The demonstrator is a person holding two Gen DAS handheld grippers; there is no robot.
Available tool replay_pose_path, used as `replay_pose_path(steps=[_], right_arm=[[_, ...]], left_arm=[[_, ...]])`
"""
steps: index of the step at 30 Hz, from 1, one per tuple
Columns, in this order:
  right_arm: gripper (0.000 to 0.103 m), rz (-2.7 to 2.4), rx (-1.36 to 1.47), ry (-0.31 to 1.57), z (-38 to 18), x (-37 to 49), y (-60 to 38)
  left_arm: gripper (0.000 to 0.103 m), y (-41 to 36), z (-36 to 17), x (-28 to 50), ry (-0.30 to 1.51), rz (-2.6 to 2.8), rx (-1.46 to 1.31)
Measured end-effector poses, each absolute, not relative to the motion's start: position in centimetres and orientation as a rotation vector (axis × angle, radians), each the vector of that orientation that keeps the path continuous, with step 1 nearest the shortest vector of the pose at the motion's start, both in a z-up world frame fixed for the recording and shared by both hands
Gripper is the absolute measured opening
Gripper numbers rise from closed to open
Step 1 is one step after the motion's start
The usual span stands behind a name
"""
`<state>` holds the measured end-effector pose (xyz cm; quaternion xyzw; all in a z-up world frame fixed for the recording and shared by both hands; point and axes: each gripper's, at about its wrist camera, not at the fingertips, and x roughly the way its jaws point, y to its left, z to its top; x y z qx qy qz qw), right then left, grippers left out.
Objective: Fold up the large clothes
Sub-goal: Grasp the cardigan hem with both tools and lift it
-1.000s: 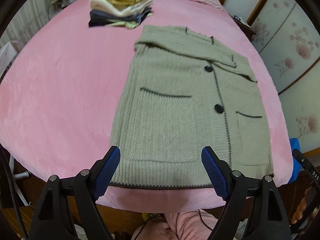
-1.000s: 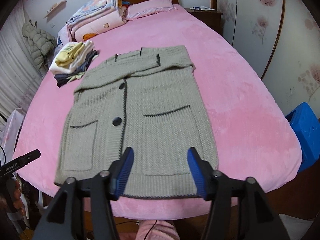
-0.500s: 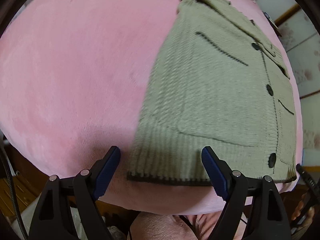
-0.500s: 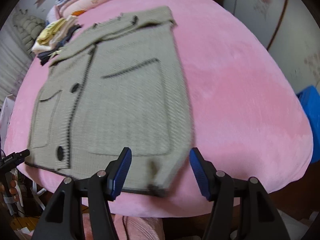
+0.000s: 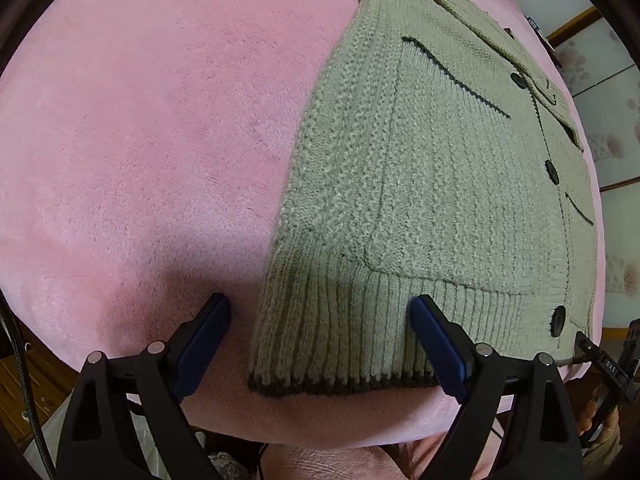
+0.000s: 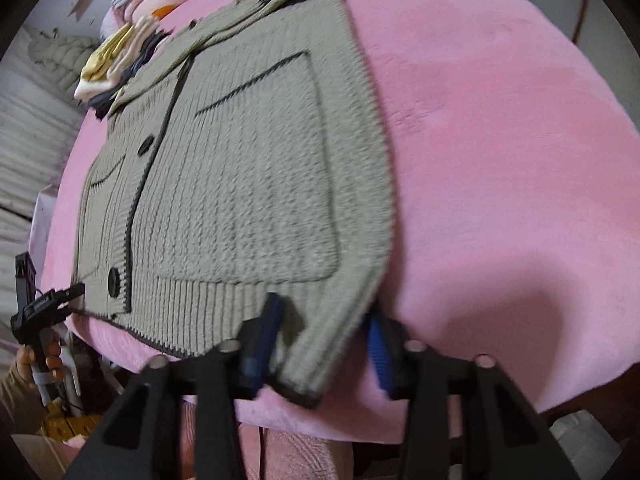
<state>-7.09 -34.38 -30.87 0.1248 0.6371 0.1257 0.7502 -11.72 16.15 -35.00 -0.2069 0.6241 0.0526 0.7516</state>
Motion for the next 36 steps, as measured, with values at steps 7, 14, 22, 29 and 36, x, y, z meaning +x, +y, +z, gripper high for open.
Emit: replay_pose_path(steps=[7, 14, 22, 29, 36], right_arm=[[0.008, 0.281, 0.181, 1.429, -30.2, -7.3, -32.7], [0.006, 0.286, 0.117, 1.435, -27.6, -6.6, -31.6], [0.006, 0.358, 0.129, 1.296, -18.9, -5.0, -31.8], [0.006, 0.359, 0.245, 1.138, -11.7, -0.7, -33.0], [0.006, 0.372, 0.364, 1.053, -8.5, 6.5, -34.6]], left_arm=[[0.057, 14.2, -34.9, -10.0, 1.428, 0.126, -0.387], [0.008, 10.8, -32.5, -7.8, 1.491, 0.152, -0.327], [0.008, 11.1, -23.7, -5.3, 1.381, 0.104, -0.499], [0.008, 14.0, -15.2, -2.5, 1.208, 0.071, -0.712], [0.008, 17.3, -10.2, 4.2, 1.070, 0.088, -0.855]])
